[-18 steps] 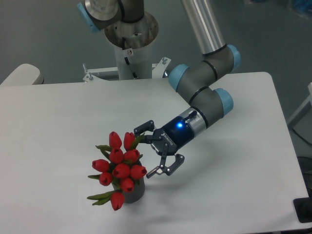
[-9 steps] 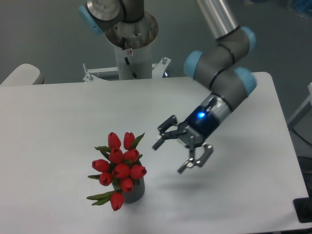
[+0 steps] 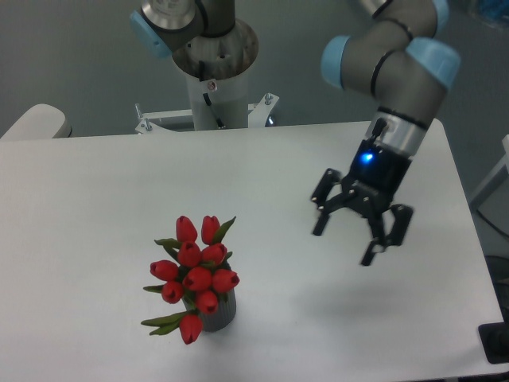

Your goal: Insert the flowers into the vase

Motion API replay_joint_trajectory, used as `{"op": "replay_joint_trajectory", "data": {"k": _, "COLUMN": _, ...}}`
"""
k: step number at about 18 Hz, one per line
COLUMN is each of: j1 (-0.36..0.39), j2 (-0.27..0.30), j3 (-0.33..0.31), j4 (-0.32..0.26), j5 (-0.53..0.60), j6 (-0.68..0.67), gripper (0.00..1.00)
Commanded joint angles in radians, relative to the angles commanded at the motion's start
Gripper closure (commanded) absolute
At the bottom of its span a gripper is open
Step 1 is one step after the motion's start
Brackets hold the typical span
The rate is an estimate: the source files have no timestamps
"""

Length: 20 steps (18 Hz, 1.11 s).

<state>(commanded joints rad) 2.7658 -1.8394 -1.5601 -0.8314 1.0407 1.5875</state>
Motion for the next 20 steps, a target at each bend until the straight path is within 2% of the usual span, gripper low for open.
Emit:
{"op": "replay_joint_trajectory", "data": {"k": 2, "j1": -0.008, "j2": 0.009, "j3": 0.020, "j4": -0.009, "j5": 0.114, "j6": 0.000, "gripper": 0.00}}
{"op": "replay_joint_trajectory", "data": {"k": 4, "j1": -0.009, "j2": 0.012, "j3": 0.046, "j4": -0.037, "j5": 0.150, "j6": 0.002, "gripper": 0.00}}
{"op": "replay_joint_trajectory", "data": {"k": 6, "j1": -0.008, "j2": 0.006, "j3": 0.090, "j4": -0.101, "j5": 0.195, "j6": 0.009, "gripper": 0.00}}
{"op": "replay_joint_trajectory", "data": {"k": 9, "j1": -0.026, "j2": -0.021, "j3": 0.188, "j4": -0.242, "j5": 0.340, "j6": 0.078, "gripper": 0.00}}
{"op": "replay_joint_trajectory", "data": {"k": 14, "j1": -0.044, "j2": -0.069, "j3": 0.333, "j4": -0.399, "j5": 0.352, "j6": 0.112, "gripper": 0.00}}
{"op": "replay_joint_trajectory", "data": {"k": 16, "j1": -0.041, "j2": -0.072, "j3": 0.344, "j4": -0.422, "j5": 0.352, "j6": 0.141, "gripper": 0.00}}
{"op": "replay_joint_trajectory", "data": {"k": 20, "j1": -0.045, "j2": -0.070, "j3": 0.338, "j4": -0.423, "j5": 0.352, "j6": 0.150, "gripper": 0.00}}
